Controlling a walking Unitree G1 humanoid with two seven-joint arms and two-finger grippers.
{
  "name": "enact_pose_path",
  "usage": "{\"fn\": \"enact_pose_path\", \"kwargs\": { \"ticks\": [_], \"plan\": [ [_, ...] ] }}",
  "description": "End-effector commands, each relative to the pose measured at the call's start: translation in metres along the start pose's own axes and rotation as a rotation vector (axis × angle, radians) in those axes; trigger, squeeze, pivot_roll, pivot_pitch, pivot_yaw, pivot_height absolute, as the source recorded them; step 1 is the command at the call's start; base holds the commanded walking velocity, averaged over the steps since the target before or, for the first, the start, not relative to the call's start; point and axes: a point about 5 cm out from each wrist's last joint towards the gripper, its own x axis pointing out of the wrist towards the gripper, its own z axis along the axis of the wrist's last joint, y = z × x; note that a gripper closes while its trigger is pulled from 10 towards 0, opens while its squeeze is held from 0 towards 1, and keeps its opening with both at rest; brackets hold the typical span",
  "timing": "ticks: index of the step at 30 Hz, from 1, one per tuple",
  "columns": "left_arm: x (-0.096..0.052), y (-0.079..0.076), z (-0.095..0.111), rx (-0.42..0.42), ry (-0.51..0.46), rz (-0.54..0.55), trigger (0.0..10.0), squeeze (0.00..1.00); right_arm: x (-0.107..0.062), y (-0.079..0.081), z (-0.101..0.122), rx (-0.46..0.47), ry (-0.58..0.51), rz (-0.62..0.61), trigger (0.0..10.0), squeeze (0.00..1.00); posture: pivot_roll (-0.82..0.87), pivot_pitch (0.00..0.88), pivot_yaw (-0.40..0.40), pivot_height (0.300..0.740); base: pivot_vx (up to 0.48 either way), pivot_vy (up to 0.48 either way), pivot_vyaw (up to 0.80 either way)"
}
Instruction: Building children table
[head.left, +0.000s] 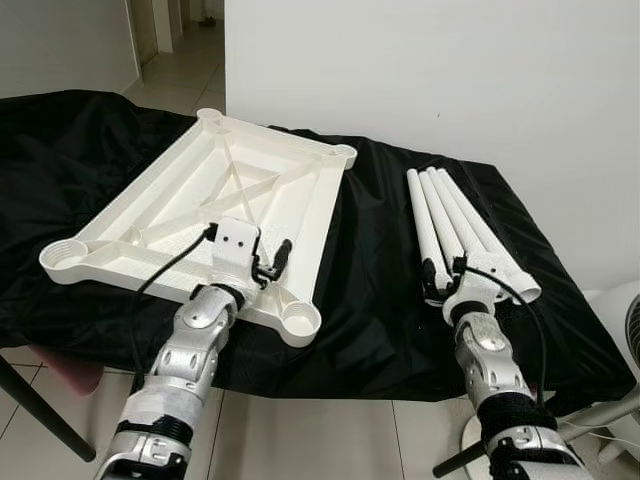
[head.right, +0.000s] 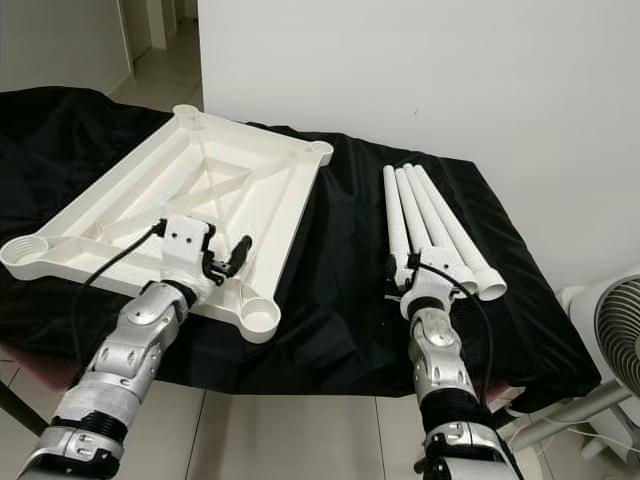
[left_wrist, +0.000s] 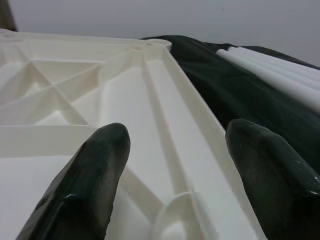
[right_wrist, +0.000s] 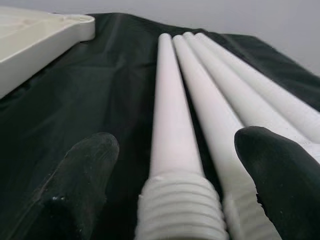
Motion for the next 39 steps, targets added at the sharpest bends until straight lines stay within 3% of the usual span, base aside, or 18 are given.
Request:
{"fn": "enact_pose_path", "kwargs": {
  "ticks": [1,8,14,28,32,33,39],
  "plan": [
    [0.001,-0.014,-0.003,-0.007,0.020,-0.113,10.0,0.00,0.000,-0.006,-0.009,0.021,0.064,-0.004,10.0,0.00,0.12,0.013,-0.137,0.740,0.000,0.000,0.00],
    [0.002,-0.017,-0.003,-0.024,0.023,-0.111,10.0,0.00,0.006,-0.002,-0.015,0.075,0.120,0.039,10.0,0.00,0.12,0.013,-0.132,0.740,0.000,0.000,0.00],
    [0.000,-0.013,0.002,-0.022,0.017,-0.095,10.0,0.00,0.015,-0.007,-0.010,0.065,0.162,0.024,10.0,0.00,0.13,0.045,-0.120,0.740,0.000,0.000,0.00],
    [-0.003,-0.013,0.006,-0.018,0.010,-0.084,10.0,0.00,0.016,-0.008,-0.020,0.011,0.241,0.046,10.0,0.00,0.15,0.054,-0.127,0.740,0.000,0.000,0.00],
    [-0.003,-0.010,0.007,-0.009,0.008,-0.069,10.0,0.00,0.016,-0.008,-0.021,0.041,0.247,0.048,10.0,0.00,0.15,0.052,-0.130,0.740,0.000,0.000,0.00],
    [-0.003,-0.009,0.007,-0.005,0.008,-0.066,10.0,0.00,0.016,-0.009,-0.021,0.045,0.248,0.045,0.0,0.00,0.15,0.048,-0.133,0.740,0.000,0.000,0.00],
    [-0.004,-0.008,0.007,-0.015,0.017,-0.073,10.0,0.00,0.015,-0.009,-0.024,0.082,0.265,0.061,0.0,0.00,0.16,0.044,-0.136,0.740,0.000,0.000,0.00]
  ]
}}
